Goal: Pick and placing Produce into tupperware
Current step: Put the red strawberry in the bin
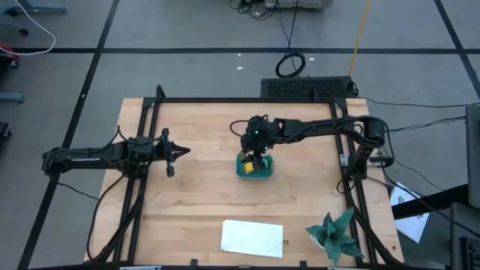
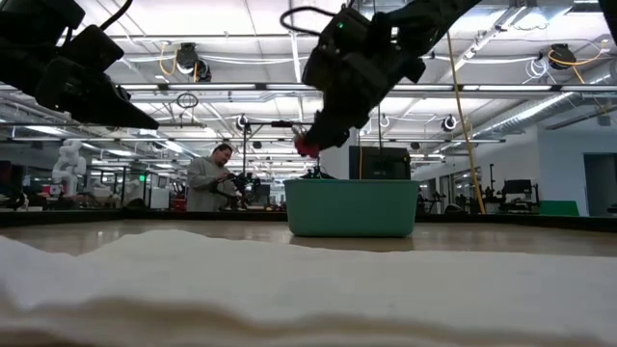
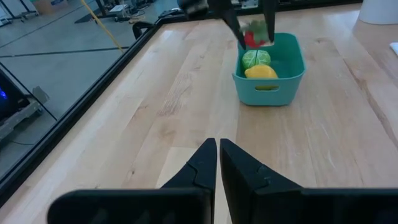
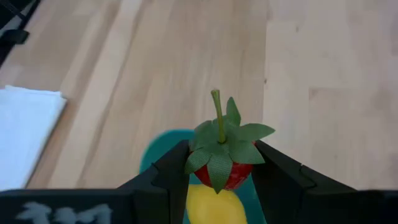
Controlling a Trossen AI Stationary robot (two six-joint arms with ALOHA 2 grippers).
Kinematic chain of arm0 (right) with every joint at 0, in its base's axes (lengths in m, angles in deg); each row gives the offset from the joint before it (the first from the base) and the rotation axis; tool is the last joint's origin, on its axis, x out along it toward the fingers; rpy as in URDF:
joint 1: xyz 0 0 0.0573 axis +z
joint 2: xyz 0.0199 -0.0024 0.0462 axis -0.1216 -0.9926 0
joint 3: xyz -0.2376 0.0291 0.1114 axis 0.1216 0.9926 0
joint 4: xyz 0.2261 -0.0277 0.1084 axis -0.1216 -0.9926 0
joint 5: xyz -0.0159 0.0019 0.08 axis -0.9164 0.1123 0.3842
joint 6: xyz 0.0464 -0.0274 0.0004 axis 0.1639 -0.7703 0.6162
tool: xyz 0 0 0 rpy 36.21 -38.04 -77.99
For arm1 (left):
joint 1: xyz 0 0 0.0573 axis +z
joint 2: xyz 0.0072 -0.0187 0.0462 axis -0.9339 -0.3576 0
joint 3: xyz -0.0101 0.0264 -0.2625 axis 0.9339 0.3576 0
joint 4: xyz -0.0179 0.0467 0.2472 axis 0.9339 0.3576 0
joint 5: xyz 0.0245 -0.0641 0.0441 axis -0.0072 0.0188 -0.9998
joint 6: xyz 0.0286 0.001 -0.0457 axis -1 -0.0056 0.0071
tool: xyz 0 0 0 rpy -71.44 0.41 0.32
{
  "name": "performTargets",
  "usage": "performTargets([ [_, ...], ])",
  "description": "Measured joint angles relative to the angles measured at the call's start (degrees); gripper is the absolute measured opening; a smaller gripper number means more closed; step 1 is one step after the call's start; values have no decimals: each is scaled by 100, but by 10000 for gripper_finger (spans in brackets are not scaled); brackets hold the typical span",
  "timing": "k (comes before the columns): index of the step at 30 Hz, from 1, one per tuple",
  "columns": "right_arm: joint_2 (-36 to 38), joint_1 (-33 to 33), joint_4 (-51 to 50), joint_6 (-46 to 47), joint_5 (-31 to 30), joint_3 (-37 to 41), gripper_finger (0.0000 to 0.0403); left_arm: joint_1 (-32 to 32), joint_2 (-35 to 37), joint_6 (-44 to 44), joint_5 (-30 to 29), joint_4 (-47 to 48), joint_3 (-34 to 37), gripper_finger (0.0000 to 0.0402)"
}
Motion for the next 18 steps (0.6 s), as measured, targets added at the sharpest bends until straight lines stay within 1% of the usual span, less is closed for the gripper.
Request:
performTargets([
  [6,-244,7,91,385,0,2,141,0,1,0,1,1,0,26],
  [9,-241,34,68,345,0,2,141,0,2,-2,1,0,0,26],
  [14,-243,52,24,-59,67,2,141,0,0,-2,3,2,0,26],
  [18,-241,48,-190,-890,107,3,141,0,1,-2,3,2,1,26],
])
